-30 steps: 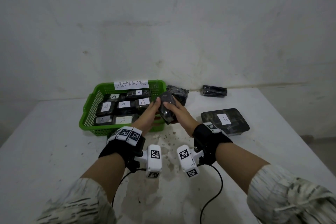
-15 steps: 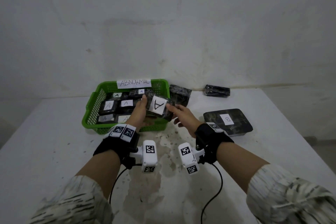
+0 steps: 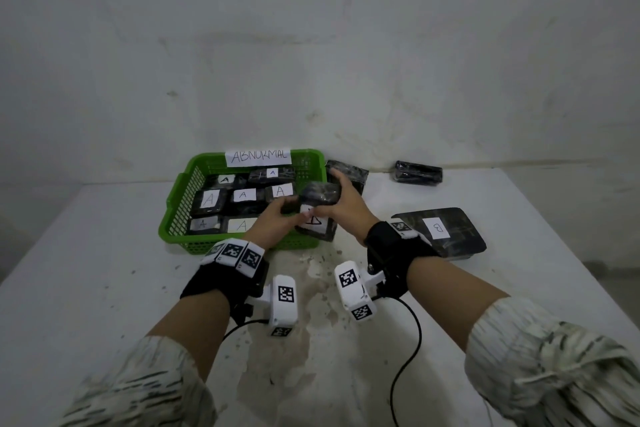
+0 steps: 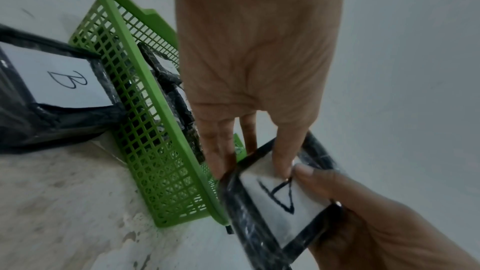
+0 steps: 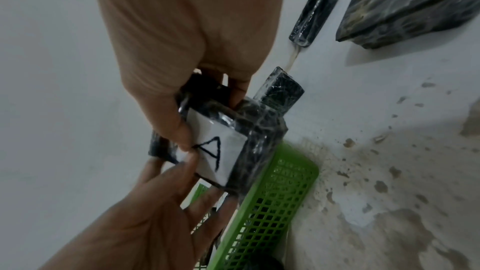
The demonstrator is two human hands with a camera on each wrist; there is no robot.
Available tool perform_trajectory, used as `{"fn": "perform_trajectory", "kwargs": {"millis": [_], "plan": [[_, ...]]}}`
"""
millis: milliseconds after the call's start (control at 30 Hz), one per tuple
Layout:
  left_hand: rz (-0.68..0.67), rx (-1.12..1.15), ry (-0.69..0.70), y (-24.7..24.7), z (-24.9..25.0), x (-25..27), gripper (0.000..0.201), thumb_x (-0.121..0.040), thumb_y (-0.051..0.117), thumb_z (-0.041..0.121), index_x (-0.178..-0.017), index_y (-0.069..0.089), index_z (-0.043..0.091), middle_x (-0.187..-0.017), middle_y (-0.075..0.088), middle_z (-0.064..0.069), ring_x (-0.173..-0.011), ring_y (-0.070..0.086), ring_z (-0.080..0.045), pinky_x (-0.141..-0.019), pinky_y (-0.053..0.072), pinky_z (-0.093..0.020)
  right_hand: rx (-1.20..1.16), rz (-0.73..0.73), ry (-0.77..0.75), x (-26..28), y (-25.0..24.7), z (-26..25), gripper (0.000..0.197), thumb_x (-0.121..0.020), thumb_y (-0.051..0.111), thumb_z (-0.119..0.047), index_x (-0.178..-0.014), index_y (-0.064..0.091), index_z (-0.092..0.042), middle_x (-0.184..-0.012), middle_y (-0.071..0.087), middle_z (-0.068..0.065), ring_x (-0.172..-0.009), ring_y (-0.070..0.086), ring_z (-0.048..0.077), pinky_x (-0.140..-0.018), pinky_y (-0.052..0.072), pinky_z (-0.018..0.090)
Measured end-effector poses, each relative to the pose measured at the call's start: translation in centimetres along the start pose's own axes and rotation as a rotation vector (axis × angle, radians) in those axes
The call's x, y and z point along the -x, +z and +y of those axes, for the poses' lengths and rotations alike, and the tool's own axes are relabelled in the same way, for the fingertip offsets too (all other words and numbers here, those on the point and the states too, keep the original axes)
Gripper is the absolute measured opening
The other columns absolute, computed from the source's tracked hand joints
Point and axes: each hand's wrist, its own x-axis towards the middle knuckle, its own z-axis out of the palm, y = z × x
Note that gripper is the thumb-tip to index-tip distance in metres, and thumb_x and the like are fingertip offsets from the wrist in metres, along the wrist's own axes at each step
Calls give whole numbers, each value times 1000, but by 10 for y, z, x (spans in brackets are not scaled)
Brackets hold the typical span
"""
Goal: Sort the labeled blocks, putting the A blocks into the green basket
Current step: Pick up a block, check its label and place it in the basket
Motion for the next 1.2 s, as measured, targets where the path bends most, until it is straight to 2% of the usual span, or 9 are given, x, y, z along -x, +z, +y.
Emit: {"fn": "perform_trajectory", "kwargs": {"millis": [133, 233, 333, 433, 500, 567, 700, 967, 1200], "plan": [[-202, 119, 9, -4, -2, 3, 90, -83, 68, 8, -143, 15, 50, -139, 45, -5, -124, 50, -24, -100, 44, -47, -51, -130, 3, 1, -1, -1, 106, -80, 70, 5, -154, -3, -19, -144, 42, 7, -124, 48, 20, -96, 47, 28], [-163, 344, -82, -1, -3, 6, 74, -88, 57, -1, -142, 28, 40, -138, 46, -9, -118, 54, -33, -88, 51, -54, -118, -144, 1, 0, 0, 0, 104, -83, 67, 4, -154, -3, -24, -152, 34, 11, -138, 37, 23, -98, 45, 32], [-41, 594, -174, 3, -3, 8, 59, -93, 50, 1, -142, 28, 27, -138, 45, -14, -105, 57, -36, -70, 57, -48, -15, 43, -43, -3, 6, 4, 87, -83, 71, -9, -152, 19, -21, -145, 38, 13, -133, 40, 26, -105, 42, 41], [79, 656, -219, -2, -8, 4, 55, -96, 47, 12, -144, 21, 21, -136, 47, -16, -107, 56, -39, -77, 54, -47, 175, 75, 58, -6, 17, 15, 78, -83, 71, -36, -148, 29, -22, -144, 32, 14, -132, 35, 31, -110, 35, 48], [127, 497, -206, -7, -12, 0, 58, -96, 50, 21, -145, 19, 21, -139, 45, -15, -117, 52, -37, -93, 47, -51, 102, 14, 122, -7, 28, 20, 72, -87, 68, -36, -146, 32, -18, -144, 41, 13, -127, 45, 30, -107, 40, 47], [184, 54, -188, -13, -16, -2, 62, -95, 49, 37, -147, 20, 22, -145, 37, -15, -130, 39, -35, -108, 33, -47, 10, 37, 143, -8, 37, 21, 62, -91, 64, -28, -143, 34, -13, -138, 50, 10, -120, 53, 28, -103, 44, 45], [151, -622, -287, -20, -24, 1, 61, -95, 31, 56, -146, 25, 23, -148, 22, -17, -138, 18, -35, -113, 14, -43, 70, 150, 190, -20, 44, 19, 49, -93, 59, -22, -137, 44, -5, -134, 53, 15, -118, 54, 30, -99, 45, 40], [-88, -983, -282, -21, -50, -24, 67, -94, 15, 60, -151, 14, 25, -158, 11, -7, -146, -2, -25, -111, -9, -58, 482, 257, 169, -43, 47, 24, 35, -96, 55, -23, -120, 60, 2, -124, 60, 21, -114, 56, 35, -88, 45, 35], [-65, -1053, -282, -13, -58, -14, 98, -82, 47, 67, -150, -7, 22, -158, -7, -5, -145, -14, -27, -109, -15, -58, 860, 155, 174, -47, 57, 39, 25, -97, 48, -20, -117, 55, -6, -118, 58, 18, -111, 53, 35, -84, 43, 38]]}}
